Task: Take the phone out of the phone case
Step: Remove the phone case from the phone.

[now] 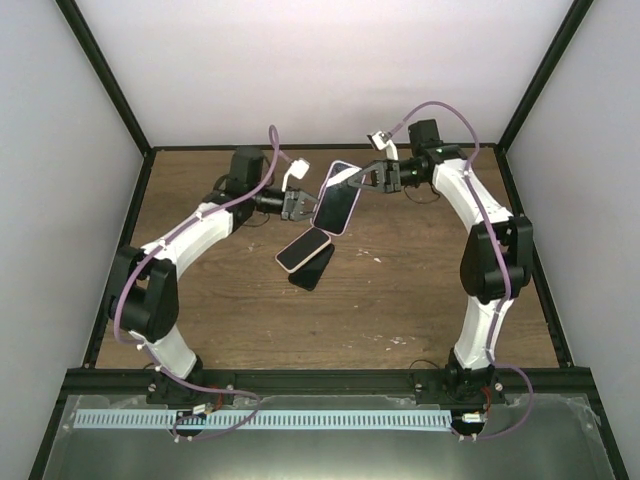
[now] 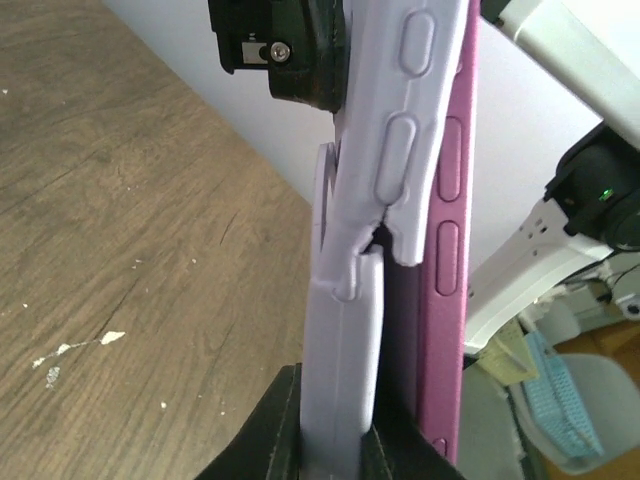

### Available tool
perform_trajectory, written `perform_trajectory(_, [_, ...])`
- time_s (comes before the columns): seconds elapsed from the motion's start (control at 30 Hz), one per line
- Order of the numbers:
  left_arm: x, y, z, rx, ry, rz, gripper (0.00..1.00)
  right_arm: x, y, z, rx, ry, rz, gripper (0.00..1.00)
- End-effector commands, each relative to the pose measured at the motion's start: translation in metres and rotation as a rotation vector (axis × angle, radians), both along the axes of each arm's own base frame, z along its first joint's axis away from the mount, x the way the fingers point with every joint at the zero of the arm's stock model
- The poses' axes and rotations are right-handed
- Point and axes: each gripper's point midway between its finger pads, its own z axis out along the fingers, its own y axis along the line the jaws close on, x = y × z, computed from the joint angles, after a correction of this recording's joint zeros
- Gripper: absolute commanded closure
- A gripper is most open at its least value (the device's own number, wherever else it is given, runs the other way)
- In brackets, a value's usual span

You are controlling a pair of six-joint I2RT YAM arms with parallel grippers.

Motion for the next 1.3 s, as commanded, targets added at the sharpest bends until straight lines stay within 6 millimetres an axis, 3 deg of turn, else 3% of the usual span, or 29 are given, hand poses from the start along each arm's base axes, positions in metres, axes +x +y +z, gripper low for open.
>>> perform_trajectory(0.0, [-0.002, 0.001, 0.021, -0.1, 0.029, -0.03, 0.9, -0.012, 0.019, 0.015, 0.121, -0.01, 0.133, 0.93])
perform_trajectory(0.1, [0.004, 0.009, 0.015, -0.103, 0.067, 0.0, 0.98, -0.003, 0.017, 0.011, 0.109, -0.002, 0.118, 0.87])
perform_trajectory(0.3, [0.009, 0.021, 0.004, -0.117, 0.144, 0.044, 1.0, 0.016, 0.013, 0.009, 0.059, -0.042, 0.063, 0.51])
perform_trajectory(0.5, [0.019, 0.031, 0.004, -0.13, 0.165, 0.103, 1.0, 0.036, 0.004, 0.003, -0.033, -0.087, -0.05, 0.41])
perform_trajectory(0.73, [0.033, 0.044, -0.006, -0.142, 0.245, 0.191, 1.0, 0.073, -0.006, 0.018, -0.22, -0.414, -0.387, 0.18])
perform_trajectory(0.87, [0.044, 0.05, -0.007, -0.14, 0.273, 0.238, 1.0, 0.089, -0.01, 0.018, -0.335, -0.49, -0.595, 0.14])
perform_trajectory(0.97, [0.053, 0.052, -0.013, -0.112, 0.325, 0.287, 1.0, 0.09, -0.006, 0.023, -0.39, -0.554, -0.694, 0.14])
perform_trajectory(1.07, [0.067, 0.056, -0.023, -0.071, 0.394, 0.379, 1.0, 0.085, -0.001, 0.032, -0.412, -0.632, -0.765, 0.16])
perform_trajectory(1.27, [0.092, 0.067, -0.041, 0.018, 0.49, 0.555, 1.0, 0.063, 0.03, 0.023, -0.495, -0.84, -0.767, 0.29])
